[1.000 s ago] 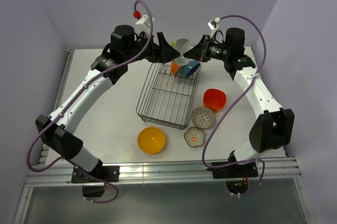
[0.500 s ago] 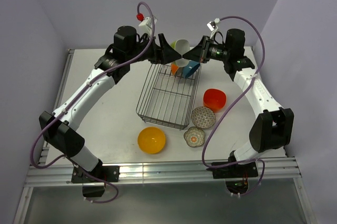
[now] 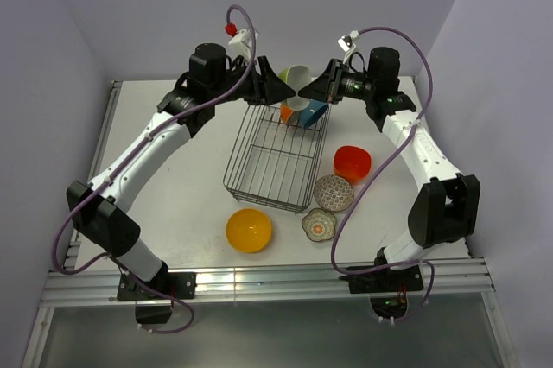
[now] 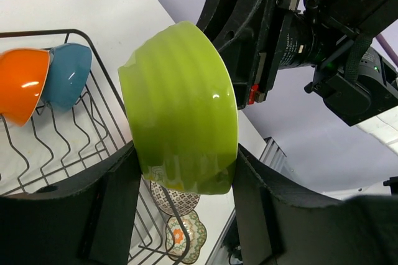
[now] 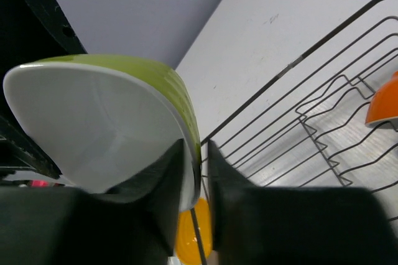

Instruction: Load the bowls into the dish rack

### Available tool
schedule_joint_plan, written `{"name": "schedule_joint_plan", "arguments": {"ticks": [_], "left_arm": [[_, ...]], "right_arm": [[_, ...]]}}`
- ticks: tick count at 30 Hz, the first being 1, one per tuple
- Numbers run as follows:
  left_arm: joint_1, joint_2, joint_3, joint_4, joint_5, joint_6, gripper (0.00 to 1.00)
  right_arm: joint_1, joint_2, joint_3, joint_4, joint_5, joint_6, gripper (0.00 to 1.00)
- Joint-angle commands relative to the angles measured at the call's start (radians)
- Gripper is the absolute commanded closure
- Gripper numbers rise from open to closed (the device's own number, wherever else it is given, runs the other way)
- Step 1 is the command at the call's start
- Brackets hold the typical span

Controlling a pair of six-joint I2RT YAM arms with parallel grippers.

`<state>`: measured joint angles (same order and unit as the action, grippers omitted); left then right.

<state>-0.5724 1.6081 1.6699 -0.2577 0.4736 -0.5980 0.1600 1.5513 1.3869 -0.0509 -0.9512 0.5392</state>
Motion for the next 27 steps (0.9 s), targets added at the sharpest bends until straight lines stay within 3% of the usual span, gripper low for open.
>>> {"name": "schedule_joint_plan", "arguments": {"ticks": [1, 2, 4, 10, 14, 18, 23, 27], "left_arm": [[-0.001, -0.001, 0.014, 0.043, -0.015, 0.033, 1.00], [-0.003, 0.001, 0.019, 0.032, -0.026, 0.041, 1.00], [0.008, 0.007, 0.021, 0.031, -0.047, 0.058, 1.00], [0.052, 0.048, 0.050, 0.029, -0.105, 0.153, 1.00], [0.080, 0.114, 0.125, -0.001, -0.144, 0.253, 1.00], [0.098, 0.215, 0.214, -0.061, -0.121, 0.461, 1.00], [0.105, 0.276, 0.240, -0.077, -0.110, 0.709, 1.00], [0.106, 0.335, 0.257, -0.078, -0.131, 0.823, 1.00]], "right_arm": [[0.010, 0.012, 0.054, -0.009, -0.005, -0.004, 0.67], [0.010, 0.012, 0.057, -0.018, 0.002, -0.005, 0.54], [0.009, 0.007, 0.063, -0.035, 0.012, -0.019, 0.41], [-0.005, -0.005, 0.075, -0.102, 0.022, -0.050, 0.22], [-0.040, -0.023, 0.070, -0.151, 0.012, -0.074, 0.16], [-0.127, -0.057, 0.057, -0.207, -0.006, -0.122, 0.15], [-0.235, -0.112, -0.006, -0.247, -0.029, -0.166, 0.14], [-0.287, -0.131, -0.022, -0.299, -0.035, -0.212, 0.13]]}}
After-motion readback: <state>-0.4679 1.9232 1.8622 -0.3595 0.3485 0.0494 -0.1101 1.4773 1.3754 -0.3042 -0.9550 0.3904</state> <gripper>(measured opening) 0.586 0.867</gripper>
